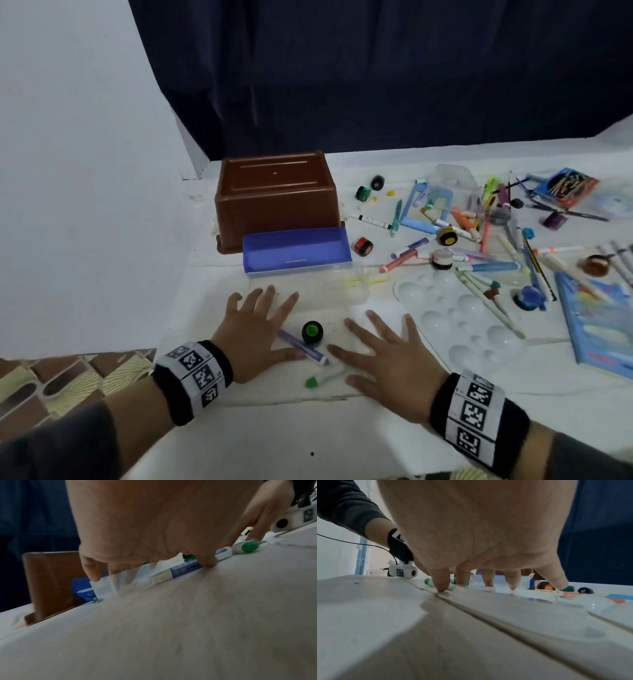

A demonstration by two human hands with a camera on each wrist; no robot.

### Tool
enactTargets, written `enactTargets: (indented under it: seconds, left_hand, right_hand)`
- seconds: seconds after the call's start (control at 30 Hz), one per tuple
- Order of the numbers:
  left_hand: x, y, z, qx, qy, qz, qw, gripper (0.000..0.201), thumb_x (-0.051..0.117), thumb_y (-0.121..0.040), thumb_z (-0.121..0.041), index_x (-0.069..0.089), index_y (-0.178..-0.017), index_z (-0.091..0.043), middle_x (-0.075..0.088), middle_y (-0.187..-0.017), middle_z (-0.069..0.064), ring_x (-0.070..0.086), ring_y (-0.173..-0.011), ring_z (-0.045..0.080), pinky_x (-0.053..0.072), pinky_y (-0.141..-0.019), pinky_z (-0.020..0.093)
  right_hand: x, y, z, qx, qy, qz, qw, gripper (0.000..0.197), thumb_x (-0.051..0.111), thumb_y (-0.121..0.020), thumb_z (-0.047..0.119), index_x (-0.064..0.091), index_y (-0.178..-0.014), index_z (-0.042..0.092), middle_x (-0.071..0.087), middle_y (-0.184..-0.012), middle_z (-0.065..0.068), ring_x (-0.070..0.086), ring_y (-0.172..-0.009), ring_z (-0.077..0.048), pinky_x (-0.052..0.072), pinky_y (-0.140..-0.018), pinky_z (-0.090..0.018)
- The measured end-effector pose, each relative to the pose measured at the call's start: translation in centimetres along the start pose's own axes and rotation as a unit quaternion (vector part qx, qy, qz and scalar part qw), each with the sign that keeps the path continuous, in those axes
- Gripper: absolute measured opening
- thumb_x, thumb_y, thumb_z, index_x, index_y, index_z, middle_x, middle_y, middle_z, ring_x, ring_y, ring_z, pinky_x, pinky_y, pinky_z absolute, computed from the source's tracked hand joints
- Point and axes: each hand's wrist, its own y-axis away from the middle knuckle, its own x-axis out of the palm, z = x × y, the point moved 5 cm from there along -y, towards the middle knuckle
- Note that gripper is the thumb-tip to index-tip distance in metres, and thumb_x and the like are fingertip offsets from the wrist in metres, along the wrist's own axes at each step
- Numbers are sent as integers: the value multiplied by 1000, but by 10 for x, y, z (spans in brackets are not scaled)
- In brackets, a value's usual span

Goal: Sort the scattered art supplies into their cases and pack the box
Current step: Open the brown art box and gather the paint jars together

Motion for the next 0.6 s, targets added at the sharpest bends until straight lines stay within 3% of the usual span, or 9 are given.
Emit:
enactTargets:
  seconds: [0.1,0.17,0.23,0.3,0.33,0.4,0.53,0.6]
  left_hand:
    - [-10,-14,-19,8,-1,-6,1000,103,-7,-70,-91,-10,-157,-35,11,-166,12,21,-148,32,17,-115,57]
    - [-16,-25,-31,8,-8,-5,1000,98,-2,-74,-88,-7,-157,-35,14,-165,12,24,-145,32,19,-114,56]
    - [-23,-38,-41,9,-17,-12,1000,92,5,-78,-86,-2,-156,-38,22,-161,12,30,-140,34,23,-111,54]
    - [-31,-50,-49,10,-23,-12,1000,91,7,-78,-88,2,-156,-41,30,-155,12,33,-135,36,25,-109,54]
    - [-34,-55,-52,11,-26,-6,1000,92,10,-77,-90,3,-155,-42,32,-153,12,34,-135,36,25,-109,54]
    - [-39,-63,-52,16,-30,1,999,97,18,-72,-95,5,-155,-45,35,-150,10,35,-135,34,24,-108,53]
    - [-52,-66,-32,28,6,-36,999,112,35,-58,-104,13,-153,-48,34,-151,2,32,-134,25,26,-105,48]
    - [-53,-63,-12,13,24,-39,999,115,40,-54,-105,12,-152,-52,22,-158,3,22,-142,26,22,-110,49]
  right_hand:
    - [2,1,-18,30,-9,24,999,50,35,-90,65,47,-136,50,50,-147,3,53,-130,-31,48,-85,-68]
    - [0,-2,-29,34,-12,9,999,52,33,-90,66,45,-137,49,46,-151,1,49,-134,-31,47,-87,-69]
    - [-4,-6,-39,27,-19,-12,999,57,25,-91,67,31,-145,49,23,-162,0,28,-147,-32,33,-101,-72]
    - [-4,-8,-51,39,-52,-10,998,64,20,-91,70,13,-150,48,-5,-165,1,0,-152,-28,13,-114,-65]
    - [-8,-7,-56,48,-62,-13,997,66,23,-91,70,10,-151,46,-9,-165,1,-5,-152,-27,10,-116,-62]
    - [-17,-6,-60,53,-91,-25,994,67,33,-94,67,15,-152,41,1,-165,-3,-1,-152,-26,13,-118,-57]
    - [-30,-3,-52,29,-100,-105,989,67,34,-83,68,44,-139,33,46,-145,-5,41,-137,-28,36,-108,-48]
    - [-31,-3,-43,6,-90,-123,988,66,39,-82,69,47,-137,33,50,-143,-4,44,-136,-27,36,-109,-52]
